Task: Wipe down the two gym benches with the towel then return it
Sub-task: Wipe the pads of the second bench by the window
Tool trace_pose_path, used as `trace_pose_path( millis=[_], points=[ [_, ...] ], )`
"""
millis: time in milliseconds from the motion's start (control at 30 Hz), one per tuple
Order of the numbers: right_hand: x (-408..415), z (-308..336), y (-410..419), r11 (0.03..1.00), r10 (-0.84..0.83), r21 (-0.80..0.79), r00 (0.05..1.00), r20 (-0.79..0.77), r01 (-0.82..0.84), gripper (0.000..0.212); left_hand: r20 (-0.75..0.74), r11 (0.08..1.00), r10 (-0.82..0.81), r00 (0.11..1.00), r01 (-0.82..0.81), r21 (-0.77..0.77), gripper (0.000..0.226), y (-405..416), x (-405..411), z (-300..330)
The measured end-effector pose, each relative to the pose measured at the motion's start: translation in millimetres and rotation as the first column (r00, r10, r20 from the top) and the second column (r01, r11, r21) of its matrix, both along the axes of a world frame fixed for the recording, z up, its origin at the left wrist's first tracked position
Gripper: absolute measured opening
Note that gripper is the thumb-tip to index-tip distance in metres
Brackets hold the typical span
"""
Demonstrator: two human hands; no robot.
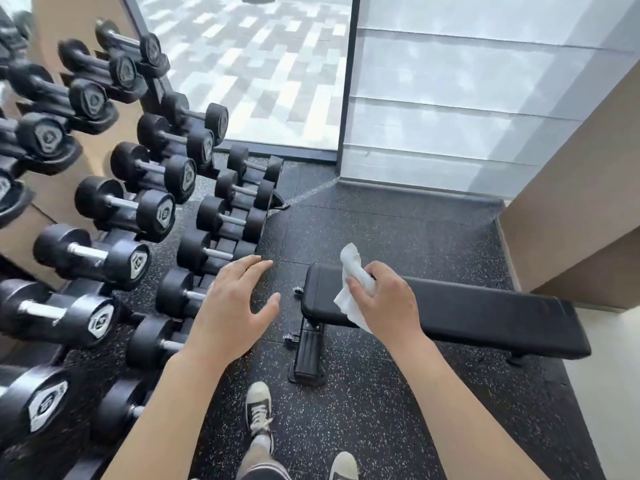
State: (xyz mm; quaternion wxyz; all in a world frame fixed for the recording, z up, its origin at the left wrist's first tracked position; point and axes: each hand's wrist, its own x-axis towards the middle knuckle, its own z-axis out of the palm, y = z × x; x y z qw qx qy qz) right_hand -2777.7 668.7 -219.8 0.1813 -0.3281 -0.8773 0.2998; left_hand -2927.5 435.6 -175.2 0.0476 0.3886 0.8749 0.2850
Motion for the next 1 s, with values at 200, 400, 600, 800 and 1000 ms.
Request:
trace_pose_path(
  millis=[200, 400, 600, 800, 1000],
  points=[
    [-84.6, -3.0, 22.3, 0.999, -0.027, -0.02, 0.999, 0.019, 0.027, 0.028, 0.005, 0.999, -0.035, 0.999, 0.035, 0.016, 0.056, 31.5, -95.1, -13.4],
    [-166.6, -10.1, 50.4, 0.995, -0.094, -0.032, 0.993, 0.066, 0.096, 0.027, 0.029, 0.995, -0.096, 0.995, 0.096, -0.011, 0.06, 75.7, -208.8, -24.9],
    [-219.6, -40.7, 85.5, 0.978, -0.162, -0.113, 0.982, 0.1, 0.173, 0.025, 0.027, 0.969, -0.202, 0.979, 0.204, -0.141, 0.061, 127.7, -305.2, -61.1],
    [-252.5, -100.8, 132.1, 0.963, -0.161, -0.194, 0.978, 0.134, 0.185, 0.021, 0.017, 0.926, -0.288, 0.957, 0.283, -0.251, 0.064, 187.9, -343.0, -132.6],
    [-273.6, -199.1, 177.4, 0.97, -0.053, -0.22, 0.976, 0.209, 0.1, 0.017, 0.082, 0.91, -0.259, 0.963, 0.271, -0.315, 0.064, 226.6, -341.6, -240.4]
  ],
)
